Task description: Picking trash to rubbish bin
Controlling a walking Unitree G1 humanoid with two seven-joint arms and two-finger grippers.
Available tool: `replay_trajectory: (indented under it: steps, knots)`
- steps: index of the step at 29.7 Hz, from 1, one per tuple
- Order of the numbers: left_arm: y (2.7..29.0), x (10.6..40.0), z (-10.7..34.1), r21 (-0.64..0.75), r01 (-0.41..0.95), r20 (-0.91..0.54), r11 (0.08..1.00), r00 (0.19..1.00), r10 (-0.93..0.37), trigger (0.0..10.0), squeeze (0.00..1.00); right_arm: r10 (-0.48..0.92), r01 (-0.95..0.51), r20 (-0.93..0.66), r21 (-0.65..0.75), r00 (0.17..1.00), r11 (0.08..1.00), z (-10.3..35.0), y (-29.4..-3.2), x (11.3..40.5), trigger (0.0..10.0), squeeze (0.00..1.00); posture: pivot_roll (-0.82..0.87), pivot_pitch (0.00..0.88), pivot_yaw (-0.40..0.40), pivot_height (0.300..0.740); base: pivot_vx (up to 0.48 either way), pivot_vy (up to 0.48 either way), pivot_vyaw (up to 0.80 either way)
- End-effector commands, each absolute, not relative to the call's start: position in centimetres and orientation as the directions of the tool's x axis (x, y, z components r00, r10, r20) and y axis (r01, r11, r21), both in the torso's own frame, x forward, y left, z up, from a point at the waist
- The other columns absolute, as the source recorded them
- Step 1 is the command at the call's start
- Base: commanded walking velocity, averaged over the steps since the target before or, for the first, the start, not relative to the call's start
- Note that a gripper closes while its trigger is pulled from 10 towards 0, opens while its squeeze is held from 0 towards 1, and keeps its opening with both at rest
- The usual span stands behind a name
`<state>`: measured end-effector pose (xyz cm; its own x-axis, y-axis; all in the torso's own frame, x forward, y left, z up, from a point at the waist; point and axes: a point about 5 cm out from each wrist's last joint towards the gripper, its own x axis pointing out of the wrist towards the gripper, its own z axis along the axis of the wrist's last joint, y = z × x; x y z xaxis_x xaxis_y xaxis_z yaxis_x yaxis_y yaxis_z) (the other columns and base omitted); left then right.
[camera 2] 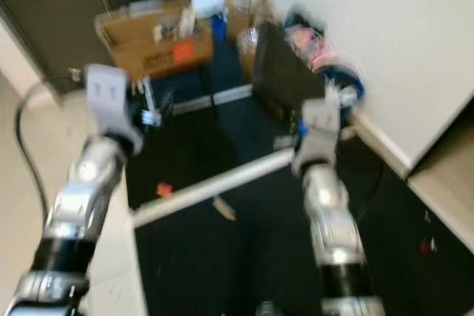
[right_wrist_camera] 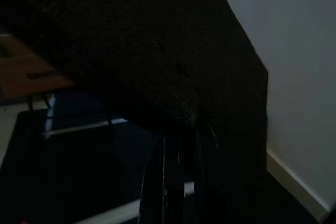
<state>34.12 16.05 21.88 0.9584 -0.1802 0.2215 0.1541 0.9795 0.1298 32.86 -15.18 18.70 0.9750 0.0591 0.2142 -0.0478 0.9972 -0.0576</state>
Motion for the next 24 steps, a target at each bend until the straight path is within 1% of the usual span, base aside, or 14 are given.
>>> replay_trajectory:
  steps: [1, 2, 3, 4, 6, 8, 14, 16, 19, 24]
  knots:
    - [16.4, 34.1, 20.4, 0.119, 0.161, 0.150, 0.980, 0.972, -0.178, 10.0, 0.00, 0.088, -0.087, 0.114, -0.018, 0.990, 0.996, 16.8, -14.5, 32.8, 10.0, 0.00, 0.01, 0.124, 0.050, 0.740, 0.000, 0.000, 0.00]
    - [16.3, 34.1, 20.1, 0.118, 0.169, 0.137, 0.979, 0.973, -0.185, 10.0, 0.00, 0.094, -0.094, 0.083, -0.005, 0.992, 0.996, 16.3, -14.4, 32.7, 10.0, 0.00, 0.01, 0.127, 0.049, 0.740, 0.000, 0.000, 0.00]
    - [16.3, 34.1, 20.1, 0.118, 0.169, 0.137, 0.979, 0.973, -0.185, 10.0, 0.00, 0.094, -0.094, 0.083, -0.005, 0.992, 0.996, 16.3, -14.4, 32.7, 10.0, 0.00, 0.01, 0.127, 0.049, 0.740, 0.000, 0.000, 0.00]
    - [16.3, 34.1, 18.9, 0.133, 0.159, 0.089, 0.978, 0.981, -0.172, 10.0, 0.00, 0.097, -0.098, 0.031, 0.018, 0.995, 0.995, 14.8, -14.4, 32.3, 10.0, 0.00, 0.01, 0.134, 0.047, 0.740, 0.000, 0.000, 0.00]
    - [16.3, 34.0, 18.5, 0.133, 0.153, 0.073, 0.979, 0.984, -0.164, 10.0, 0.00, 0.097, -0.097, 0.012, 0.020, 0.995, 0.995, 14.2, -14.4, 32.2, 10.0, 0.00, 0.01, 0.134, 0.047, 0.740, 0.000, 0.000, 0.00]
    - [16.5, 33.8, 17.6, 0.098, 0.137, 0.059, 0.986, 0.988, -0.143, 10.0, 0.00, 0.108, -0.108, -0.028, 0.011, 0.994, 0.994, 13.1, -14.3, 31.8, 10.0, 0.00, 0.00, 0.139, 0.051, 0.740, 0.000, 0.000, 0.00]
    - [16.8, 33.4, 16.4, 0.129, 0.138, 0.012, 0.982, 0.990, -0.140, 10.0, 0.00, 0.127, -0.127, -0.072, 0.003, 0.989, 0.992, 11.8, -14.3, 31.4, 10.0, 0.00, 0.01, 0.145, 0.050, 0.740, 0.000, 0.000, 0.00]
    - [17.2, 33.2, 15.7, 0.145, 0.112, -0.016, 0.983, 0.994, -0.111, 10.0, 0.00, 0.134, -0.136, -0.097, -0.007, 0.986, 0.991, 11.1, -14.3, 31.2, 10.0, 0.00, 0.01, 0.147, 0.050, 0.740, 0.000, 0.000, 0.00]
    - [17.7, 33.1, 15.0, 0.124, 0.078, -0.040, 0.989, 0.996, -0.074, 10.0, 0.00, 0.132, -0.134, -0.108, -0.006, 0.985, 0.991, 10.7, -14.4, 31.0, 10.0, 0.00, 0.01, 0.150, 0.051, 0.740, 0.000, 0.000, 0.00]
    - [17.8, 32.8, 14.7, 0.084, 0.082, -0.049, 0.993, 0.996, -0.078, 10.0, 0.00, 0.146, -0.150, -0.146, -0.012, 0.978, 0.989, 9.6, -14.5, 30.5, 10.0, 0.00, 0.01, 0.154, 0.053, 0.740, 0.055, 0.000, 0.00]
